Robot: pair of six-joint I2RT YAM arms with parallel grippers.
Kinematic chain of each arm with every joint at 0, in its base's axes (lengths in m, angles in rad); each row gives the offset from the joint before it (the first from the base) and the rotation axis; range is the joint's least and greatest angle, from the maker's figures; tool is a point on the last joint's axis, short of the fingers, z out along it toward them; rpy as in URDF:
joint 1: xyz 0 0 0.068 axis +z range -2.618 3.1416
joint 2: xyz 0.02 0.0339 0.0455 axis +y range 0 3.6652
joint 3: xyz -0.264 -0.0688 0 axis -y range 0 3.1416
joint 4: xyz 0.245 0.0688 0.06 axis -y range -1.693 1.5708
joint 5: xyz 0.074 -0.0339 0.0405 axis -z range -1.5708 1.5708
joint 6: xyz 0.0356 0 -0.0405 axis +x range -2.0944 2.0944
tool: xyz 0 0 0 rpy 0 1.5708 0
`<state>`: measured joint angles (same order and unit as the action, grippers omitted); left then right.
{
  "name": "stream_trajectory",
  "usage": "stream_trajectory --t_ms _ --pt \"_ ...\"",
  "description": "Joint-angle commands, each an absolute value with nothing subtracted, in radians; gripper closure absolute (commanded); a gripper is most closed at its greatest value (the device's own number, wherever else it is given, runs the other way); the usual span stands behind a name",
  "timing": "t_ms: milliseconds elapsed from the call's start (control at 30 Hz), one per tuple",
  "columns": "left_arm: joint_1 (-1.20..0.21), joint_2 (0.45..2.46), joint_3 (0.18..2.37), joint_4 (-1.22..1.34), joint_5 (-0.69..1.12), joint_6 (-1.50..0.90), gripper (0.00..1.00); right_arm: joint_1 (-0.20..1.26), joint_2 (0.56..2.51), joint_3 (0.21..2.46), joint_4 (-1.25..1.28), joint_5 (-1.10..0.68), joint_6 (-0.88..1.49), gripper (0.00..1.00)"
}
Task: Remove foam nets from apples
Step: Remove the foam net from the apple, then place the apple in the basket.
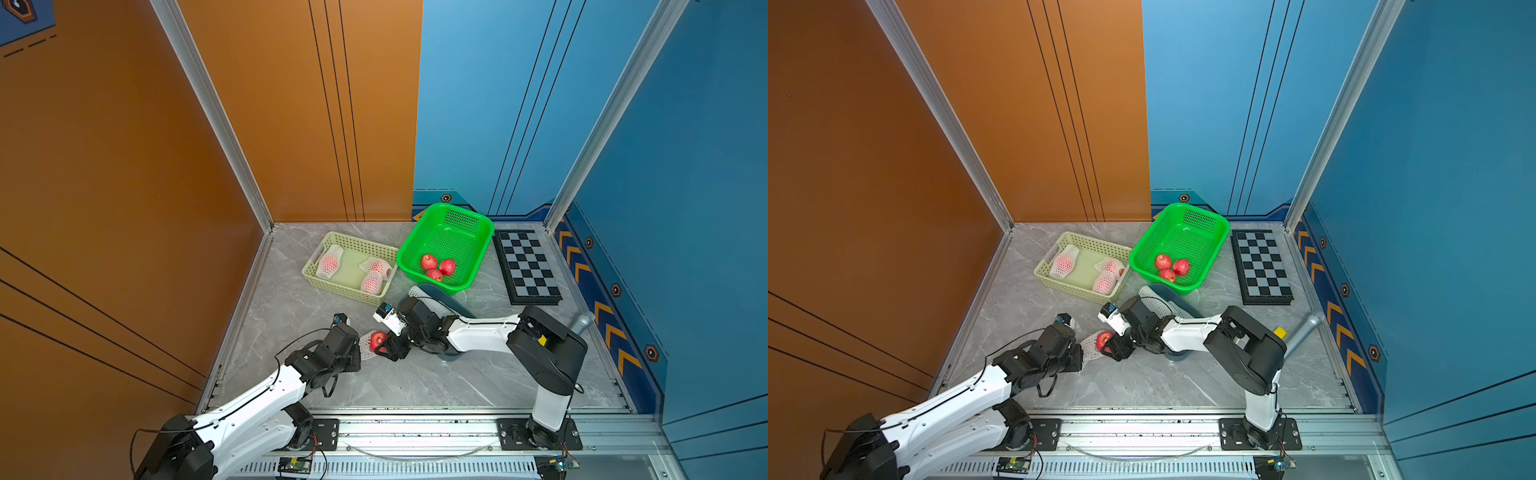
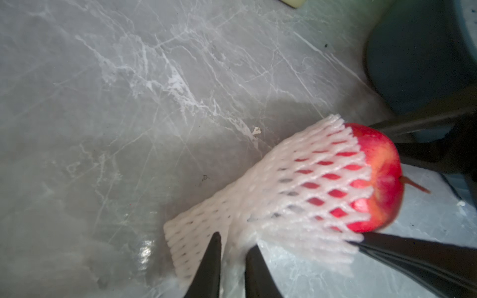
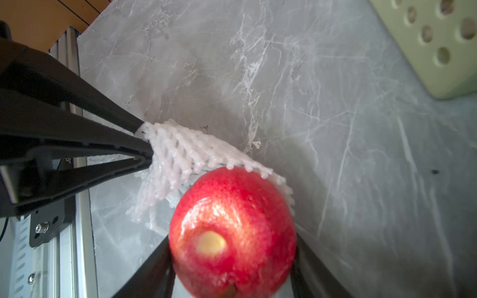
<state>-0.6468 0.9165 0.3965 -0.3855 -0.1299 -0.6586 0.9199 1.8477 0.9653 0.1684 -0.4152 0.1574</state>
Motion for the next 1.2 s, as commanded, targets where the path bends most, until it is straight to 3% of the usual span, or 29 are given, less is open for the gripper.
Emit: stream_trajectory --t_ms 0,367,800,900,1067,1167 --pt "-0.636 0.921 0.425 -0.393 -0.11 -0.636 0.81 0.92 1.805 0.952 0.183 -0.405 0.169 0.35" --pt "-0.62 0.919 0.451 -0.392 -0.109 -0.615 0.78 0.896 1.714 0.976 0.103 -0.401 0.177 0.34" --pt "-0.591 0.923 0.558 -0.393 -0.03 -0.559 0.73 0.611 1.599 0.913 0.228 -0.581 0.366 0.34" --pt "-0.591 0.929 0.582 -0.391 -0.008 -0.552 0.72 0.541 1.576 0.936 0.176 -0.535 0.351 0.34" --pt "-0.592 0.94 0.619 -0.391 0.036 -0.523 0.72 0.486 1.626 1.11 -0.13 -0.258 0.221 0.33" --pt "-0.594 0.946 0.641 -0.391 0.064 -0.503 0.73 0.45 1.67 1.169 -0.166 -0.183 0.195 0.32"
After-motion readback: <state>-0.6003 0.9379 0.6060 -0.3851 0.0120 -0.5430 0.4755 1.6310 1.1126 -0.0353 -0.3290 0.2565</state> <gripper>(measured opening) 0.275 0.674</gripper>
